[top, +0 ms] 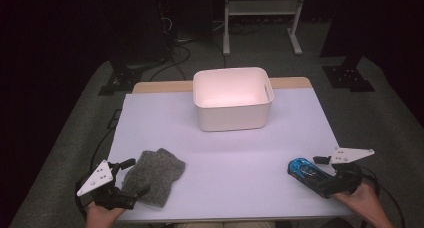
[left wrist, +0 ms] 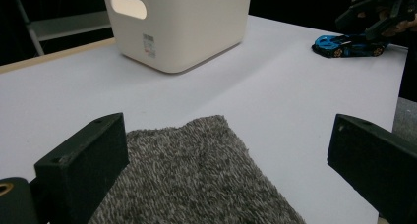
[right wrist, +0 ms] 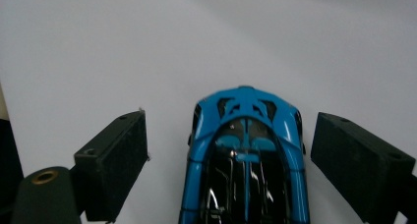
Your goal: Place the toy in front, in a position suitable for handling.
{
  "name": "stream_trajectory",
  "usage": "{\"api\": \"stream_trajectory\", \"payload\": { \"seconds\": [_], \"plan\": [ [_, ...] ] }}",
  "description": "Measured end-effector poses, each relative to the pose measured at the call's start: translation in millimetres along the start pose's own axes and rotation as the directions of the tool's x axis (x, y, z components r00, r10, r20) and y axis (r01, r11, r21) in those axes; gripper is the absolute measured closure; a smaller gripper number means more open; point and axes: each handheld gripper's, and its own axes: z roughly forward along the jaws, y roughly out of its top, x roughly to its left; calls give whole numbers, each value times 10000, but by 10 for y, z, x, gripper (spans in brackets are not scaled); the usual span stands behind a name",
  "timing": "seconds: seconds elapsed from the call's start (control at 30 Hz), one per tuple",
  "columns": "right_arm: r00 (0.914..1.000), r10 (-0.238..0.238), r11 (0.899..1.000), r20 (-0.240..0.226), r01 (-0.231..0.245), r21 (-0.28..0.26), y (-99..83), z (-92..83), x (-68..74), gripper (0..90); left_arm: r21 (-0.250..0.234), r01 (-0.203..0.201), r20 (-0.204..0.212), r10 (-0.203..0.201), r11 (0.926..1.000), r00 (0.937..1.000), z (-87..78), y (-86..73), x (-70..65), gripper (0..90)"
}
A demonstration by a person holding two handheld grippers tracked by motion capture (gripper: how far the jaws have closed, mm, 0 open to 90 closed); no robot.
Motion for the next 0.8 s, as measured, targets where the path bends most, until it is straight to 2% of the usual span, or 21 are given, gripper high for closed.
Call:
{"api": "stream_trajectory", "payload": {
  "seconds": [0.13,0.17,0.23,0.3,0.47,0.8],
  "plan": [
    [9997,209,9991,161,-214,361,-71,7,-37,128,-27,28,-34,-28,10000,10000,-8,-4,-4,10],
    [9996,149,9980,251,-164,612,-85,22,-39,129,-43,36,-47,-37,10000,10000,-9,-4,-5,10],
    [9995,114,9973,285,-134,726,-88,27,-39,129,-39,16,-60,-16,10000,10000,-14,-4,-3,10],
    [9992,50,9942,406,-93,1073,-107,67,-42,132,-52,24,-56,-24,10000,10000,-16,-6,-1,10],
    [9988,-85,9905,474,19,1375,-141,120,-37,142,2,10,-43,-10,10000,10000,-15,-9,2,10],
    [9988,-248,9877,414,181,1554,-117,151,-33,171,8,47,-36,-47,10000,10000,-26,-16,6,10]
  ]
}}
